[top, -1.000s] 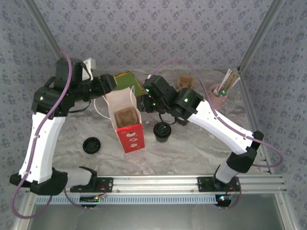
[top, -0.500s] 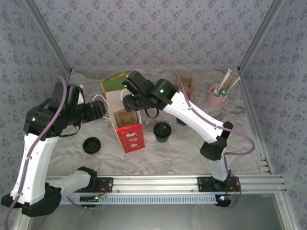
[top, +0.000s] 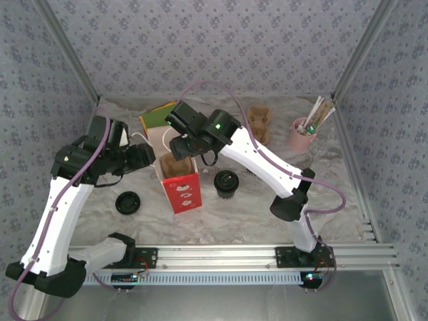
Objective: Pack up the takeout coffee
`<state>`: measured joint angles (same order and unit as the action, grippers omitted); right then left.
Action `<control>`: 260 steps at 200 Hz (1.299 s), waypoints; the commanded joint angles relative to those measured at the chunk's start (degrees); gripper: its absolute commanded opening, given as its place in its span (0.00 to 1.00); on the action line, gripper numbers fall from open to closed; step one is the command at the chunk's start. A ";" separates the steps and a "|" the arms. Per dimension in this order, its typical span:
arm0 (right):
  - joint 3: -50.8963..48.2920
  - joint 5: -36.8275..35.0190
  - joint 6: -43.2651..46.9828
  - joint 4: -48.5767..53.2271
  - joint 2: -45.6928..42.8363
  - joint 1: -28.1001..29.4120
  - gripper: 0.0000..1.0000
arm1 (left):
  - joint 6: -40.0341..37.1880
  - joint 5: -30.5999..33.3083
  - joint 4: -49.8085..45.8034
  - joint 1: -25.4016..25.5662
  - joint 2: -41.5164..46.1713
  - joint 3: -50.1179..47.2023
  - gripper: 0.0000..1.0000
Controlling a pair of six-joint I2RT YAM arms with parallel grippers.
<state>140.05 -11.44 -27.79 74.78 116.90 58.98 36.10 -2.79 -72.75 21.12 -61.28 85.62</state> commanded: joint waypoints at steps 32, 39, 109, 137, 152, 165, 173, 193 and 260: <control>3.16 -2.94 1.24 4.18 -2.10 1.84 0.72 | 0.16 -0.97 2.20 0.27 -0.31 -0.11 0.64; 3.95 -3.27 1.53 4.81 -1.58 2.03 0.72 | 0.20 -1.01 2.26 0.30 -0.43 -0.15 0.64; 6.99 -1.21 2.79 6.59 2.82 1.97 0.72 | -0.16 -1.06 2.43 0.32 -0.58 0.07 0.61; 6.74 -0.93 2.48 7.04 3.24 1.06 0.72 | -0.40 -1.11 2.35 0.25 -0.51 0.07 0.61; 6.39 -1.04 2.43 7.14 3.24 0.51 0.70 | -0.37 -1.08 2.42 0.26 -0.62 0.07 0.61; 5.99 -1.10 2.41 7.22 3.24 0.10 0.69 | -0.37 -1.24 2.58 0.26 -0.69 -0.07 0.61; 5.79 -1.18 2.39 7.22 3.18 -0.06 0.69 | -0.37 -1.26 2.76 0.26 -0.72 -0.02 0.61; 4.90 -1.44 2.22 7.31 2.87 -0.59 0.67 | -0.58 -0.92 2.60 0.25 -1.01 0.03 0.60; 3.76 -0.12 1.11 6.44 2.88 -1.15 0.57 | -1.03 -0.92 2.63 0.24 -1.83 0.69 0.57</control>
<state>144.18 -12.45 -26.09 80.16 120.29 58.08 36.01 -3.40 -70.43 21.12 -63.07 85.54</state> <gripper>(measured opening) 0.591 0.574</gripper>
